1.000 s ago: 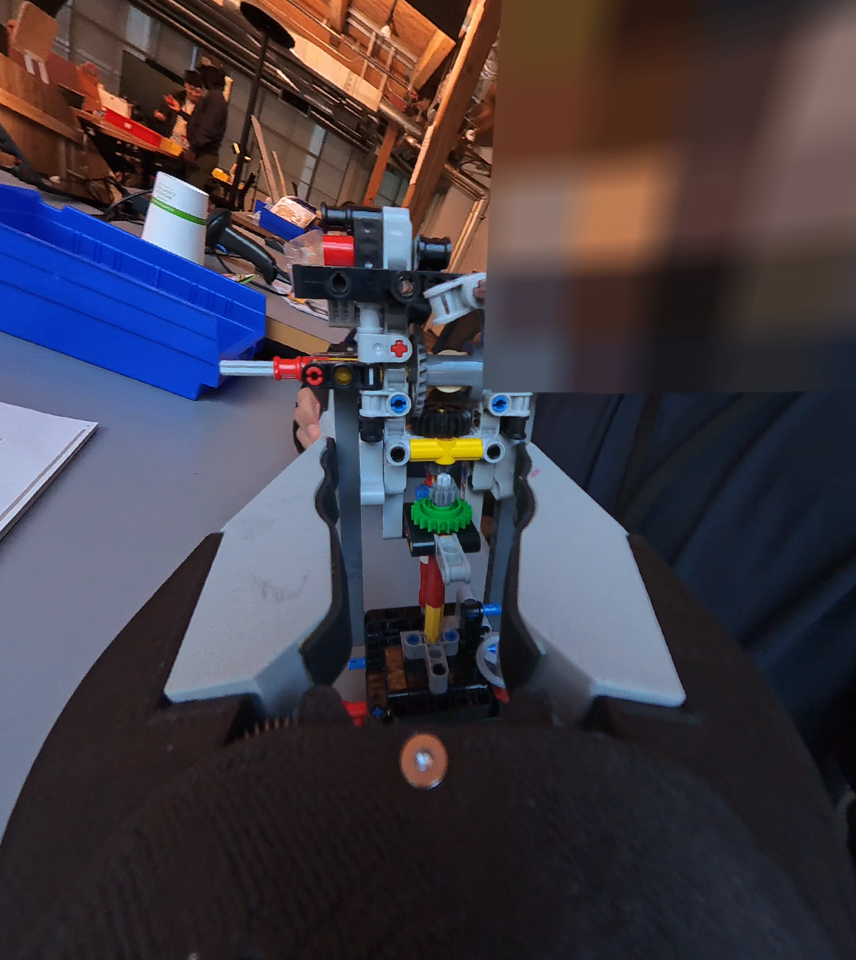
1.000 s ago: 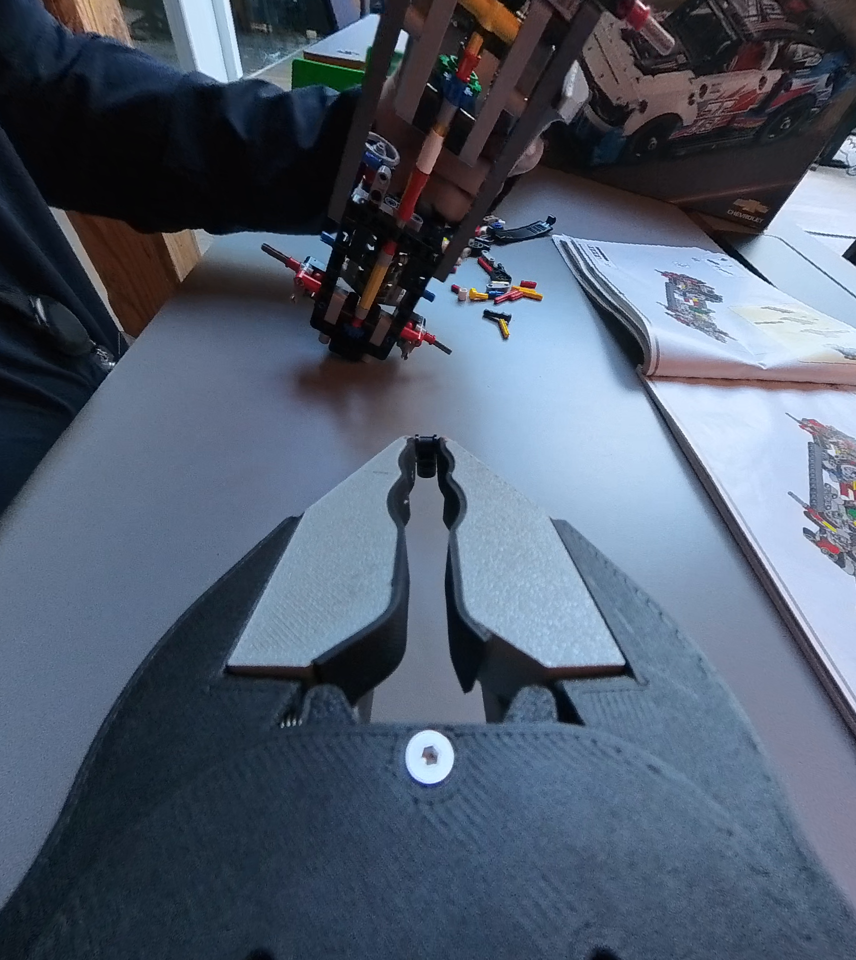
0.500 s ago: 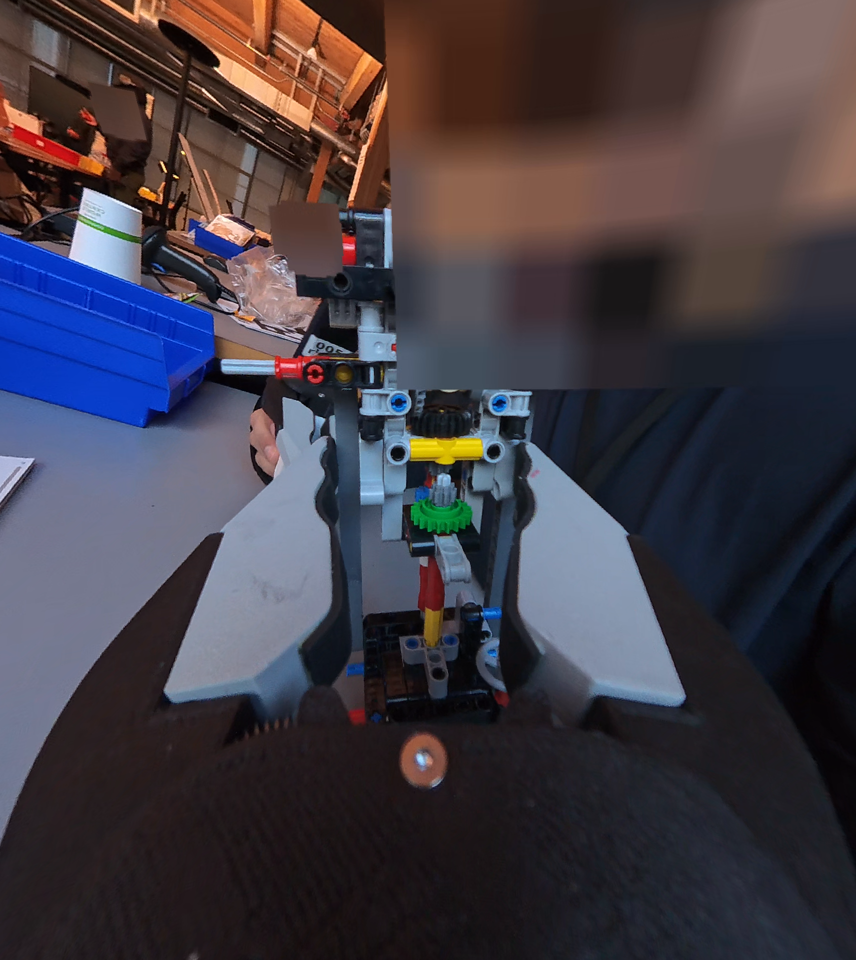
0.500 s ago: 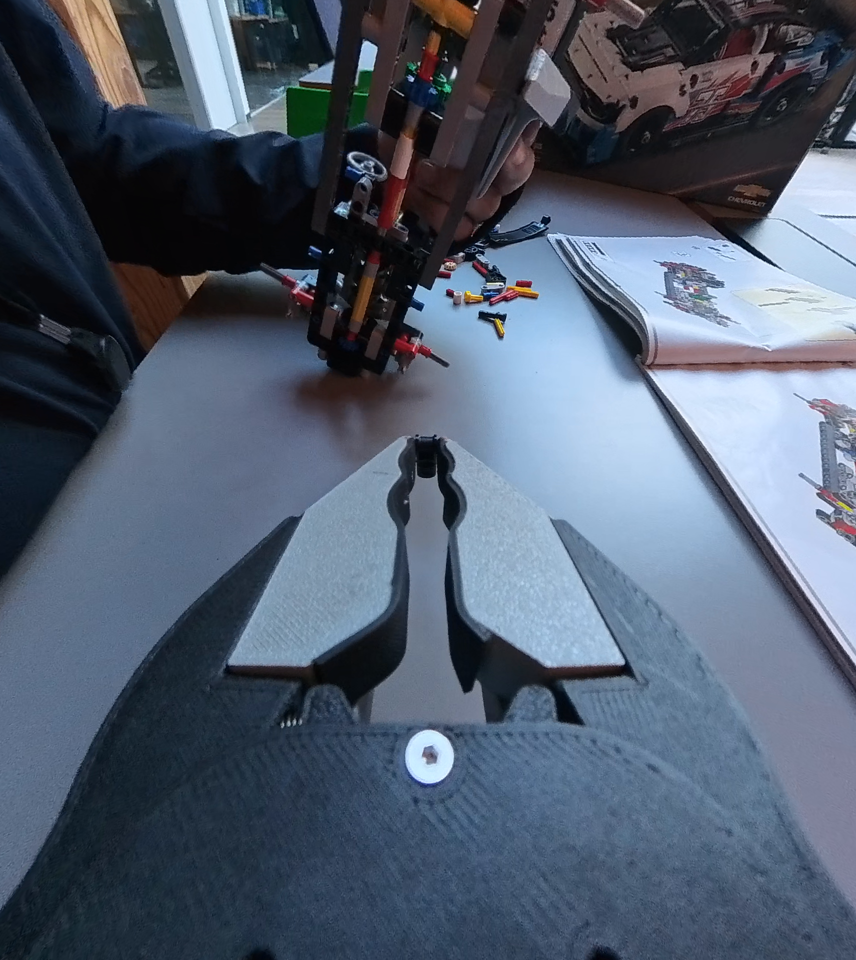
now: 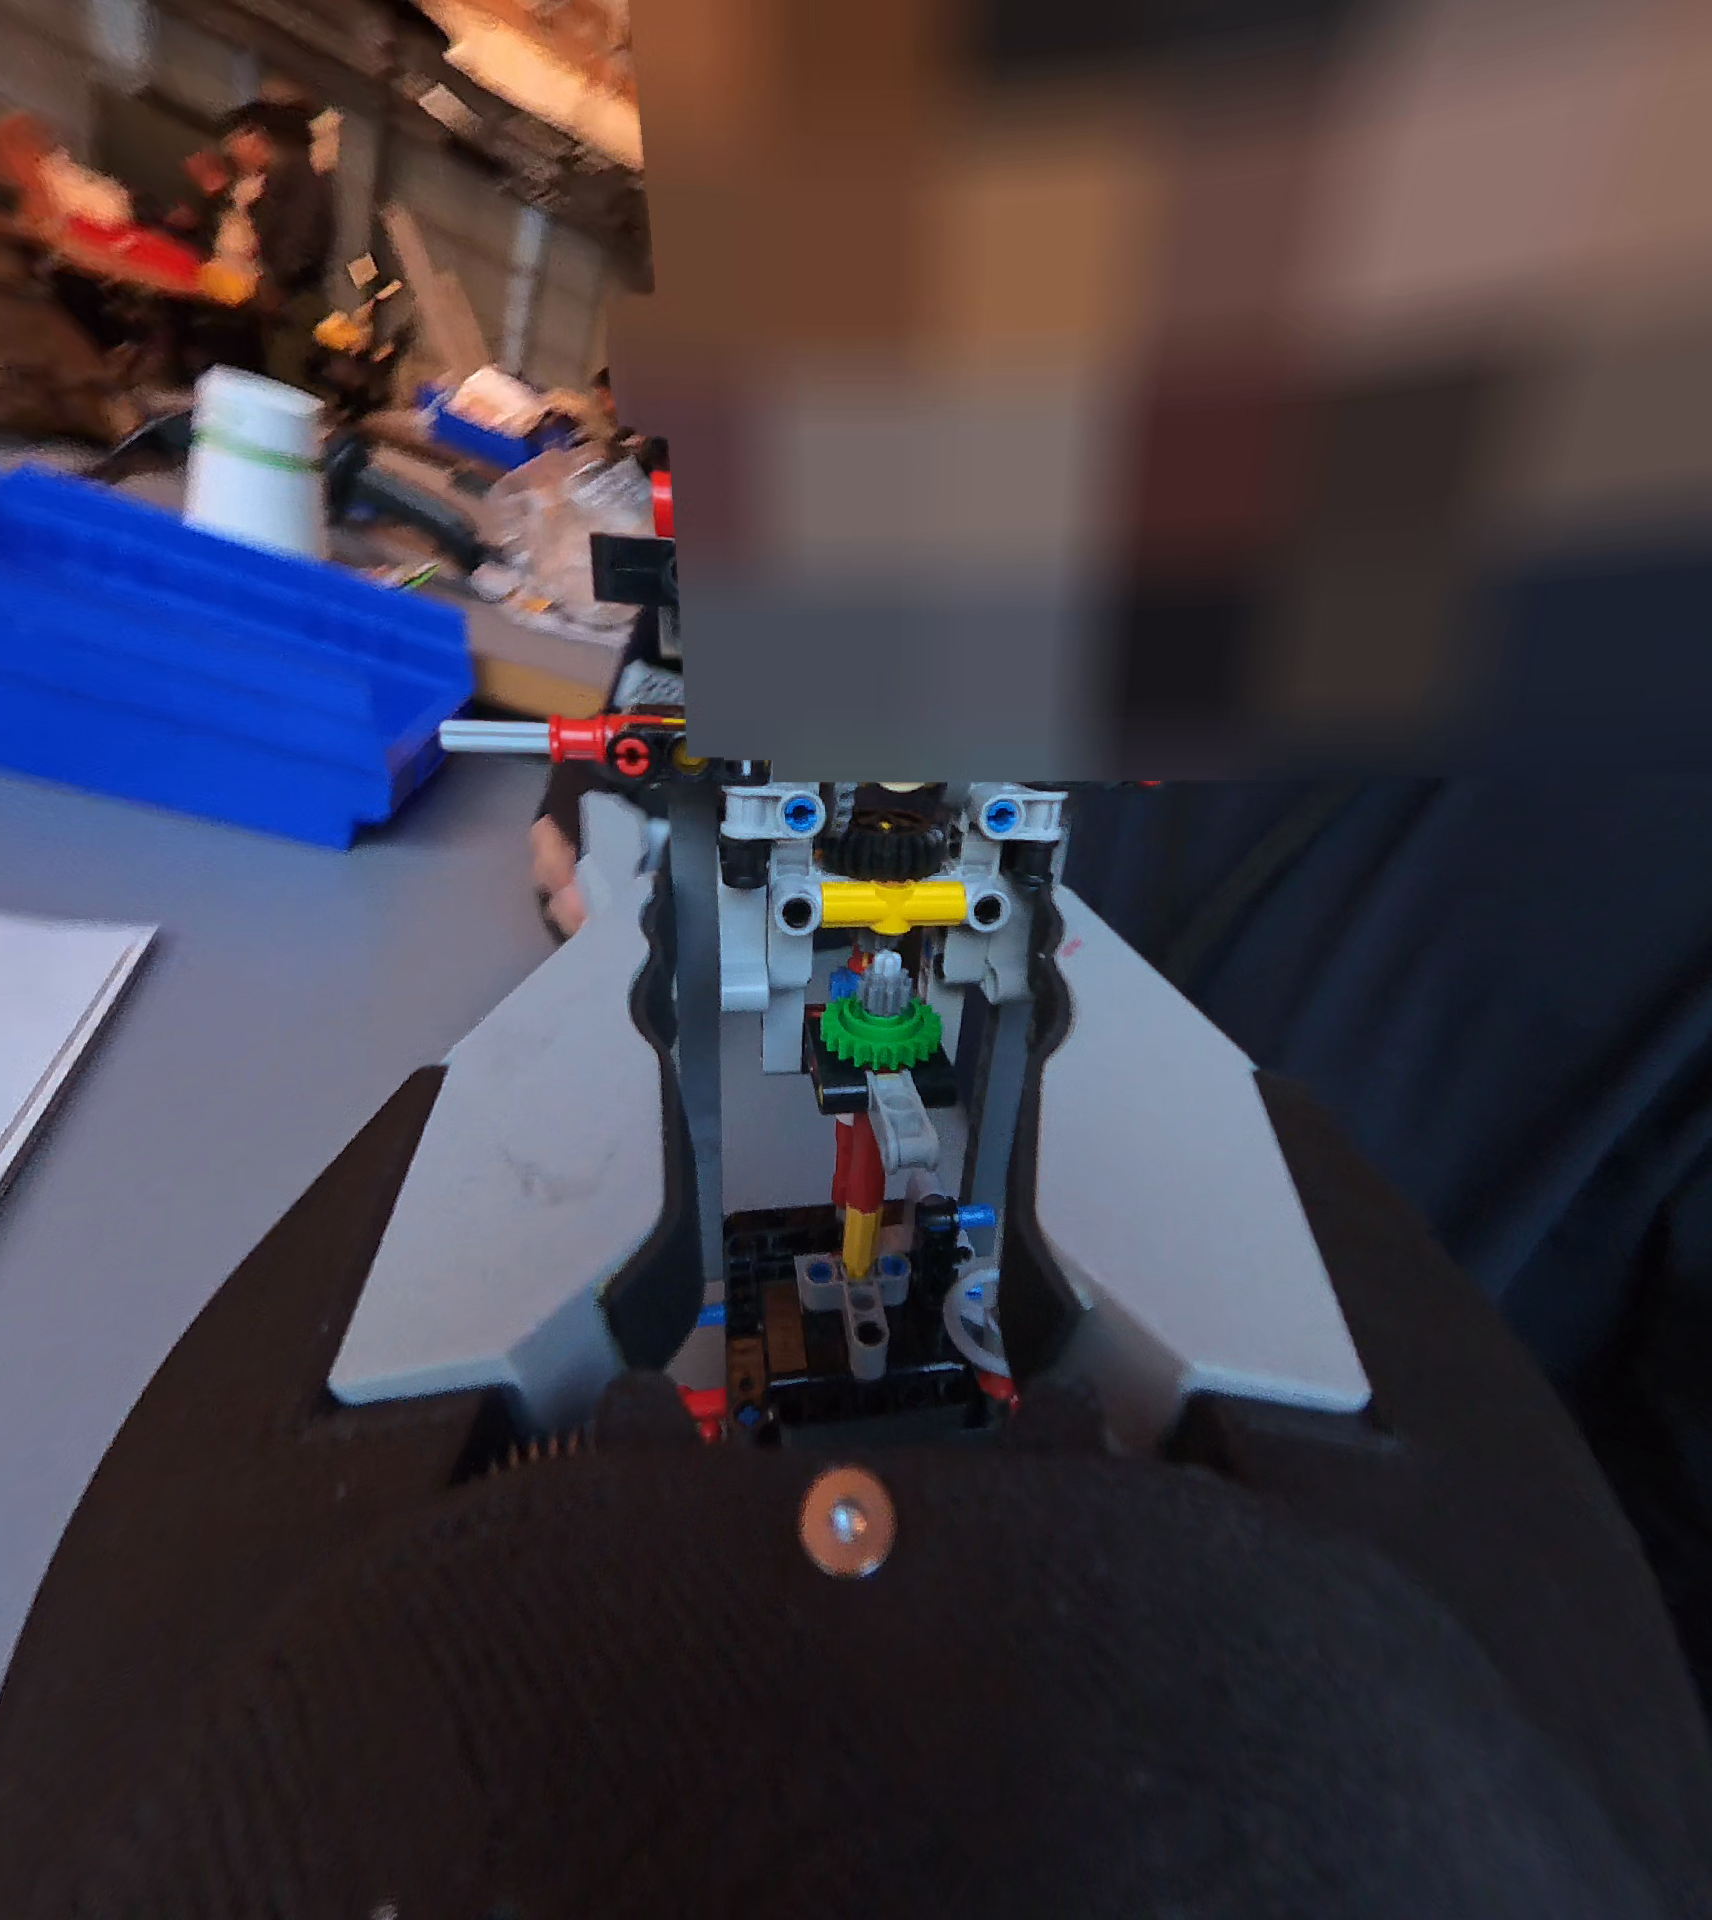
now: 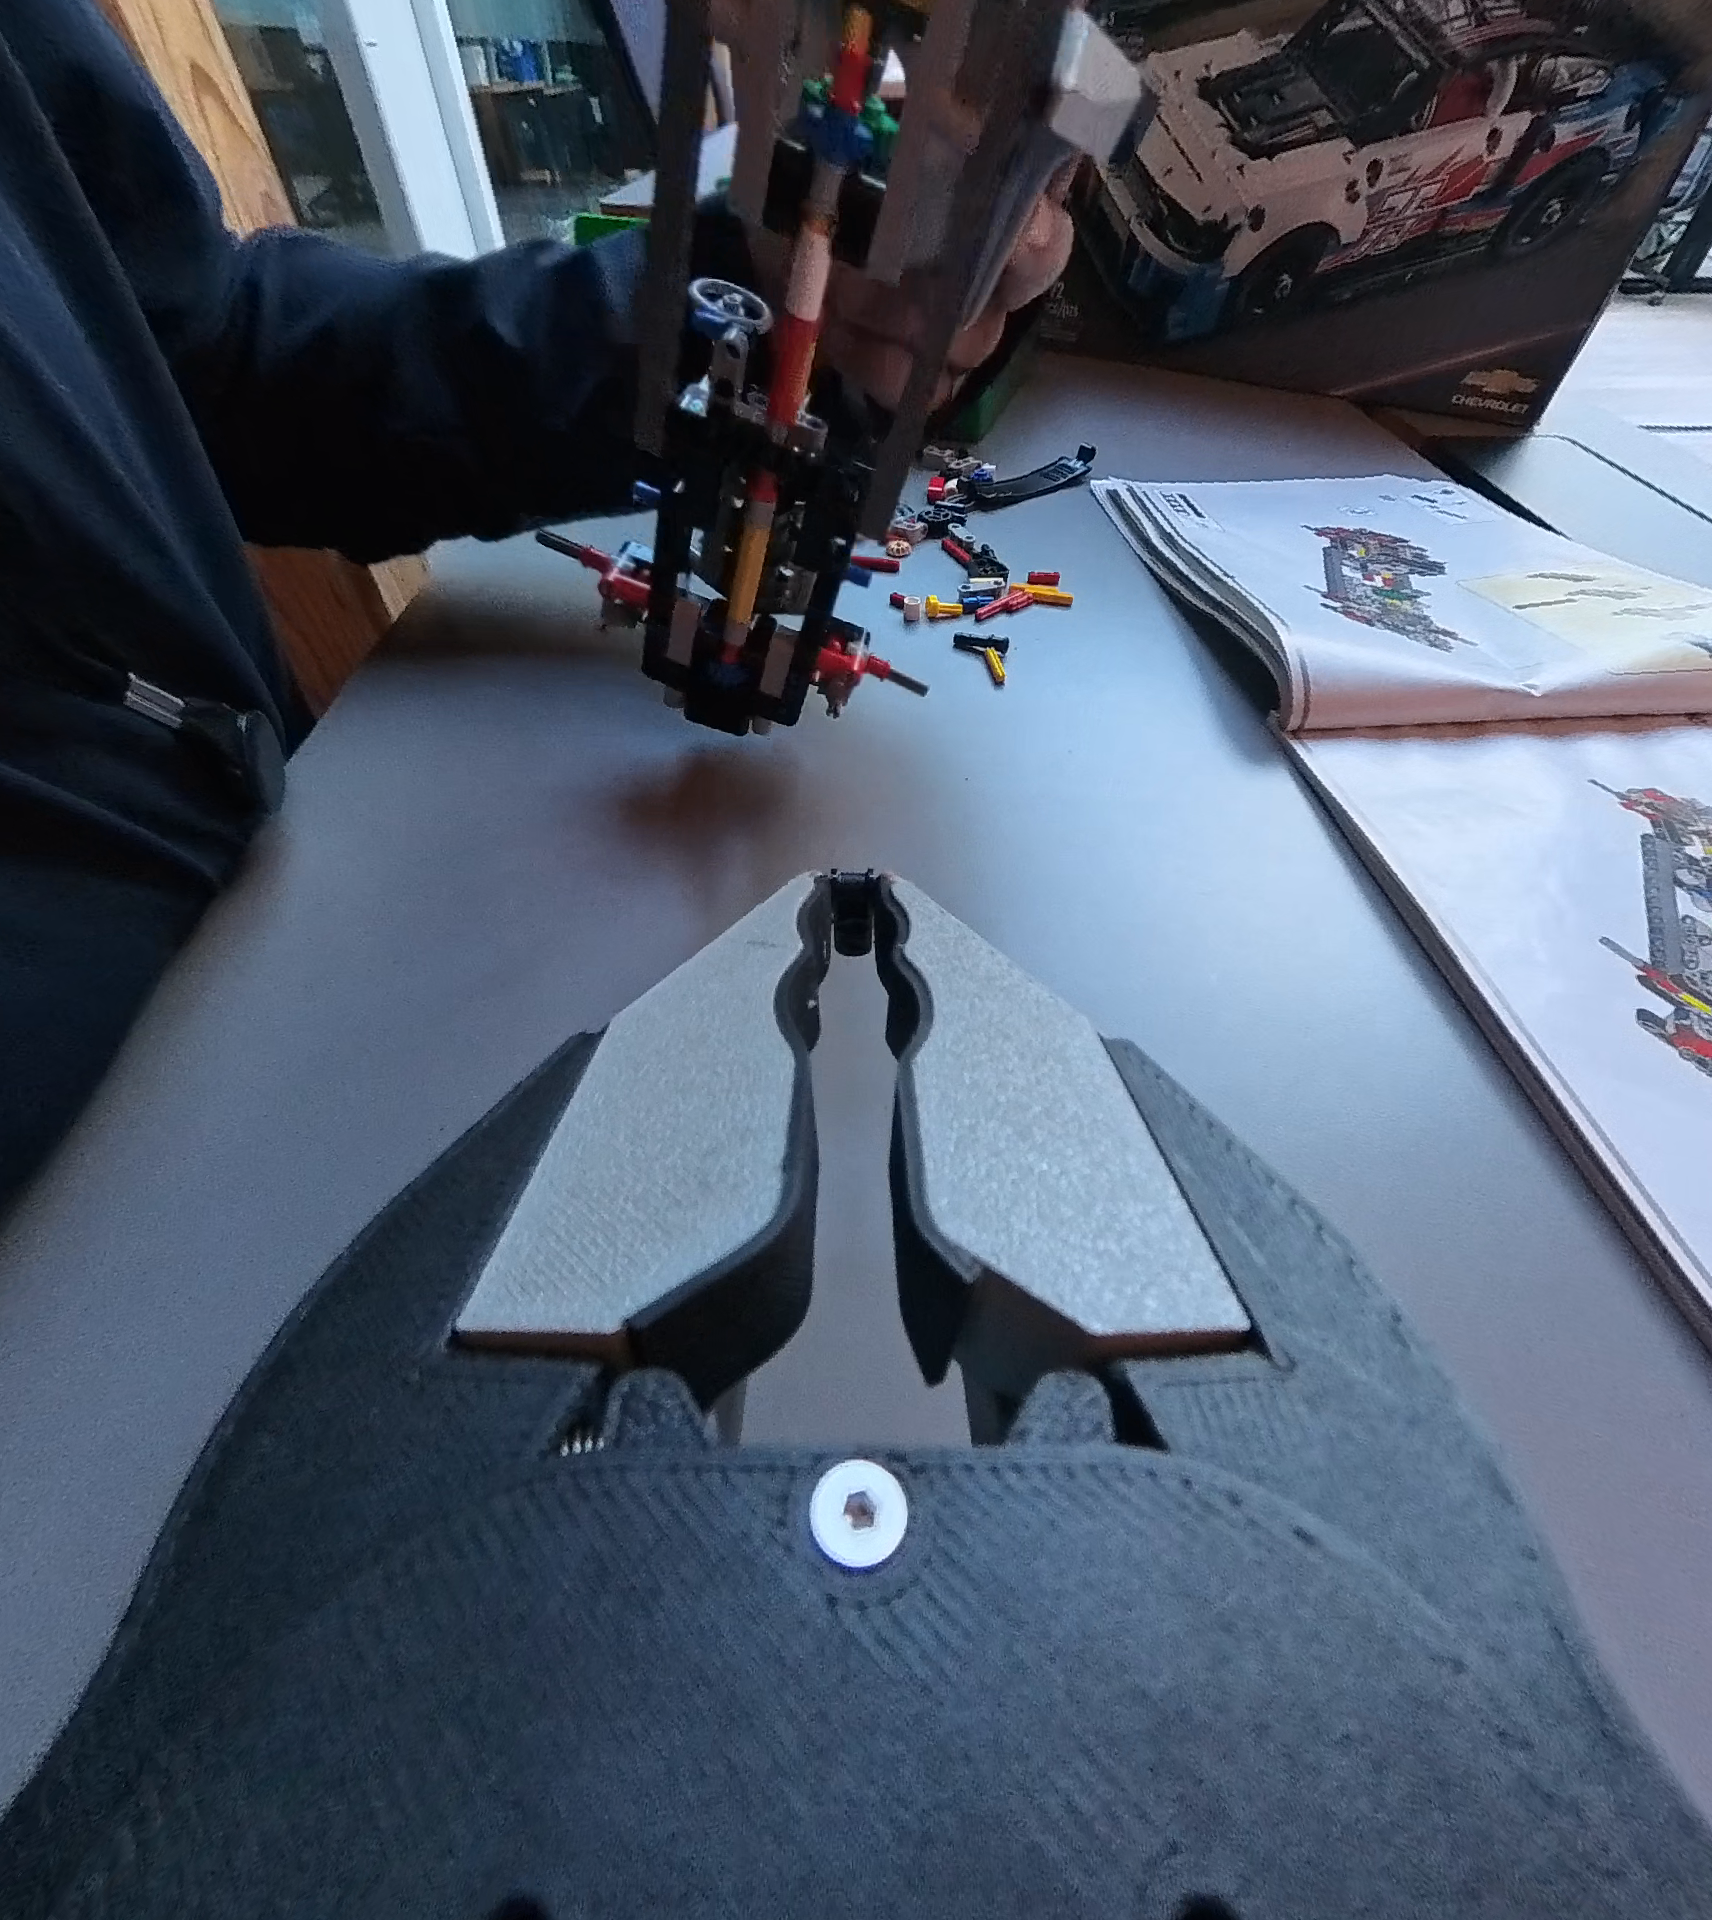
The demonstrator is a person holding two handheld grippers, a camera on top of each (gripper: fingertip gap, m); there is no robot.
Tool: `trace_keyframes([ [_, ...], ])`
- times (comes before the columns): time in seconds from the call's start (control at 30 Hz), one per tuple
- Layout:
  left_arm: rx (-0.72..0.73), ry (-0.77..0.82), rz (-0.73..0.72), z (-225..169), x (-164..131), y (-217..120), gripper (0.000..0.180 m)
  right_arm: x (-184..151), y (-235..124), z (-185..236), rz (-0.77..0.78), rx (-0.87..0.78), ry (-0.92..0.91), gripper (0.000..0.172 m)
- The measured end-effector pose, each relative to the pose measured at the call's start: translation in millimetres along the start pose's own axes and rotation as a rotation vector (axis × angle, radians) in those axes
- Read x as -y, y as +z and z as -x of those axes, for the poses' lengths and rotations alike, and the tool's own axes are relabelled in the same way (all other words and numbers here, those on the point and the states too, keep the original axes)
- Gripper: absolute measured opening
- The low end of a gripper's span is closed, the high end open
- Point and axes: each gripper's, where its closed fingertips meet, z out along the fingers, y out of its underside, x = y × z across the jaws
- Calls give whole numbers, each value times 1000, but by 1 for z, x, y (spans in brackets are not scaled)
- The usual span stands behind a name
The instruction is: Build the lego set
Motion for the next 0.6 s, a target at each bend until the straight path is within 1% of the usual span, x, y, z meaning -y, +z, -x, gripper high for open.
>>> trace_keyframes([
  [0.07,45,-74,46,7,-6,0,67,0,0,1,4,-2,-7,5],
  [0.17,52,-204,137,10,-20,6,67,0,1,2,9,-3,-16,5],
  [0.23,107,-256,222,17,-33,13,67,0,2,3,10,-4,-21,5],
  [0.33,149,-334,302,26,-45,24,67,0,2,3,17,-10,-29,5],
  [0.43,152,-389,343,34,-53,33,67,0,1,3,18,-16,-37,5],
  [0.6,138,-492,366,46,-62,41,67,1,1,4,23,-25,-51,5],
])
